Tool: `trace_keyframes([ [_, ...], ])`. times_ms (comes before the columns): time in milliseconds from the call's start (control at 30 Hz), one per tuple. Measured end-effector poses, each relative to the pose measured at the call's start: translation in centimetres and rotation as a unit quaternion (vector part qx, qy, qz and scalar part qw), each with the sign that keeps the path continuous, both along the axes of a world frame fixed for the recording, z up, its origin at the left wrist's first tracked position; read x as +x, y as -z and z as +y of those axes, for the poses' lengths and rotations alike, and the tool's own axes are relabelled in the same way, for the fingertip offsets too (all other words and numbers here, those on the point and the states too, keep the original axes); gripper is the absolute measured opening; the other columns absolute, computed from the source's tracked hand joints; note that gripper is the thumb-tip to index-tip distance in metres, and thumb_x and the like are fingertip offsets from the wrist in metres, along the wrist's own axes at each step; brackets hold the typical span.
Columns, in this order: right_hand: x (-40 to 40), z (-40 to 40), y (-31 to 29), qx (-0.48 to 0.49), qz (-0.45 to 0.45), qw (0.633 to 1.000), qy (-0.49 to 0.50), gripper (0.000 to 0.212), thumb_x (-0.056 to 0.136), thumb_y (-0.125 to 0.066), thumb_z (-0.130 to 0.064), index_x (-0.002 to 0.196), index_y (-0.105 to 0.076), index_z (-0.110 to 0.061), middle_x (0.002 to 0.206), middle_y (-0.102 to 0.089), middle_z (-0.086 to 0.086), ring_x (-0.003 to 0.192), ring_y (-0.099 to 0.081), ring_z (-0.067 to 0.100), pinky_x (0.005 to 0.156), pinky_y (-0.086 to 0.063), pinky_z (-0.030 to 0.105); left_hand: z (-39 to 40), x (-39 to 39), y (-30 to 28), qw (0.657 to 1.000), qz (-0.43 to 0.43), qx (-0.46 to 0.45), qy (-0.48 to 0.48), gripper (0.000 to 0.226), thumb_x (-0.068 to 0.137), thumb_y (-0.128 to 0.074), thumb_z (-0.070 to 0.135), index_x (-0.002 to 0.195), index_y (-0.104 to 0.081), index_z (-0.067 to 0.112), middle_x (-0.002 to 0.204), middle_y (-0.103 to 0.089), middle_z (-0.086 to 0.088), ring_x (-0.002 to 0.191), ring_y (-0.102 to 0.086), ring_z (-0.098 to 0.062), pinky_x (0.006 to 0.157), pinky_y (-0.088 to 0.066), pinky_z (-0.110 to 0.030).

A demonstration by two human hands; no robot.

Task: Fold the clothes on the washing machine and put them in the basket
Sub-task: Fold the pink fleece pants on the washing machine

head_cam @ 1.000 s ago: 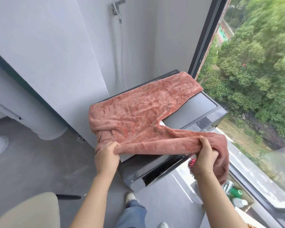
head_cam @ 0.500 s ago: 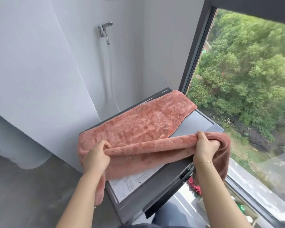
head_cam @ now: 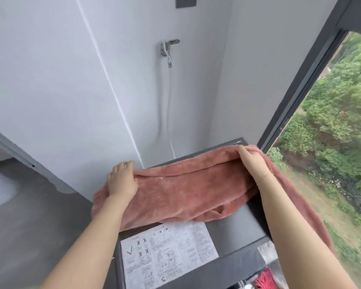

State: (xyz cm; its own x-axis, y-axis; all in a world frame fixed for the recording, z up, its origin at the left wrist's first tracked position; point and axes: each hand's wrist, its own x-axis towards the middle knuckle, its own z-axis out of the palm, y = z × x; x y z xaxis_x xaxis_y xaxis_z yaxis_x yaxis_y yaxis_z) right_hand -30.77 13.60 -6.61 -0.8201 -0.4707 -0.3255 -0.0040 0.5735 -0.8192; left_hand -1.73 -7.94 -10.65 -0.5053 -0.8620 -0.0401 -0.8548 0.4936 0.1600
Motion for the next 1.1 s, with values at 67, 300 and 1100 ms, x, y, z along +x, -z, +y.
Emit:
trace_keyframes([
  [67,-1.2,-1.4,2.6,0.088,0.019,0.992,-0.085,0.035,0.088,-0.052,-0.042,0.100,-0.072,-0.016,0.109,-0.067,0.008,0.116,-0.057,0.030,0.099,-0.041,0.035,2.0,-0.7,1.9,0.999,0.029,0.019,-0.004,0.050,0.092,-0.054,0.025,0.141,-0.043,0.019,0.147,-0.040,-0.010,0.135,-0.035,-0.030,0.108,-0.032,-0.046],
  [300,3.1,-0.3,10.1,0.071,0.197,0.977,-0.044,0.026,0.082,-0.059,-0.011,0.105,-0.071,-0.009,0.118,-0.060,0.009,0.117,-0.046,0.031,0.104,-0.034,0.034,6.7,-2.1,6.7,0.986,-0.052,0.159,0.010,0.057,0.101,-0.021,0.052,0.152,0.000,0.040,0.161,0.015,0.004,0.148,0.016,-0.016,0.118,0.008,-0.051],
  [1100,18.7,1.0,13.0,0.091,0.209,0.968,-0.106,0.073,0.080,-0.070,-0.047,0.128,-0.050,0.003,0.136,-0.049,0.020,0.135,-0.036,0.032,0.121,-0.006,0.045,6.4,15.1,5.0,0.783,0.416,0.371,-0.277,0.041,0.077,-0.079,0.012,0.111,-0.059,0.022,0.111,-0.067,0.002,0.100,-0.063,-0.009,0.087,-0.048,-0.023],
])
